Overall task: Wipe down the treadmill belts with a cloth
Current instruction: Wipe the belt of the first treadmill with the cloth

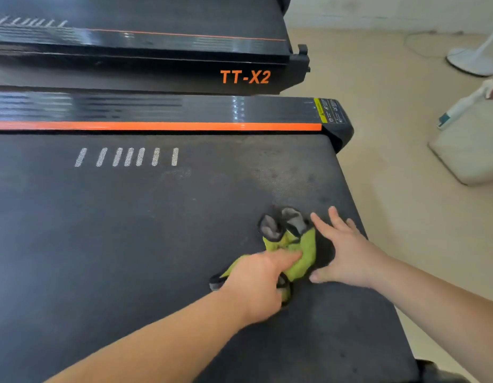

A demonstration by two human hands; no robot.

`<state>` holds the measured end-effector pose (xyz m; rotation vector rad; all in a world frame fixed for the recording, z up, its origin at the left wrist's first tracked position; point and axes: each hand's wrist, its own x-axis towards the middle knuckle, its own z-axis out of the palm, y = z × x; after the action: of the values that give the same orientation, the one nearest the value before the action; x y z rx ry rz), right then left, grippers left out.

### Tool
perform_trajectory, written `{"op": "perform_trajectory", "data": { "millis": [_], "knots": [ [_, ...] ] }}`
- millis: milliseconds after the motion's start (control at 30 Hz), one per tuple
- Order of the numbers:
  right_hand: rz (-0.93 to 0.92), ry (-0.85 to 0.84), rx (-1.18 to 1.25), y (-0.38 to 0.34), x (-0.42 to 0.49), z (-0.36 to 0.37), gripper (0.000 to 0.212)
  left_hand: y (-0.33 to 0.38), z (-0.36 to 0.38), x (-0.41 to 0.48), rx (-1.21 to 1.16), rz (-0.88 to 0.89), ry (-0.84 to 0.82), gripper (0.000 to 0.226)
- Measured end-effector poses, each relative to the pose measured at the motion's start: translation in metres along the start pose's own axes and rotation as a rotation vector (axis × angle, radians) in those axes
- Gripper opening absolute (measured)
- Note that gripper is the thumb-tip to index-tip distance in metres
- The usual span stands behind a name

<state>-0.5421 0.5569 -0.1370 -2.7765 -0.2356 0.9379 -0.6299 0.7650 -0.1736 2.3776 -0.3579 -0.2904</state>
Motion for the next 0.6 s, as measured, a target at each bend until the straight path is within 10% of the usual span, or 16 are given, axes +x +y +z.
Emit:
{"op": "perform_trajectory", "data": {
  "millis": [133, 300, 500, 600],
  "knots": [
    [0.171, -0.137, -0.078, 0.014, -0.054, 0.036, 0.158, -0.014, -0.006, -0.029, 0.117, 0.335, -0.214, 0.063],
    [0.17, -0.022, -0.052, 0.014, -0.077, 0.053, 0.153, -0.021, 0.0, -0.012, 0.152, -0.233, 0.306, 0.076],
    [0.214, 0.001, -0.104, 0.005, -0.083, 0.048, 0.154, -0.008, 0.005, -0.084, 0.257, 0.328, -0.279, 0.079],
    [0.215, 0.004, -0.119, 0.005, -0.086, 0.048, 0.15, -0.042, -0.029, -0.07, 0.3, 0.118, -0.025, 0.063]
  ]
}}
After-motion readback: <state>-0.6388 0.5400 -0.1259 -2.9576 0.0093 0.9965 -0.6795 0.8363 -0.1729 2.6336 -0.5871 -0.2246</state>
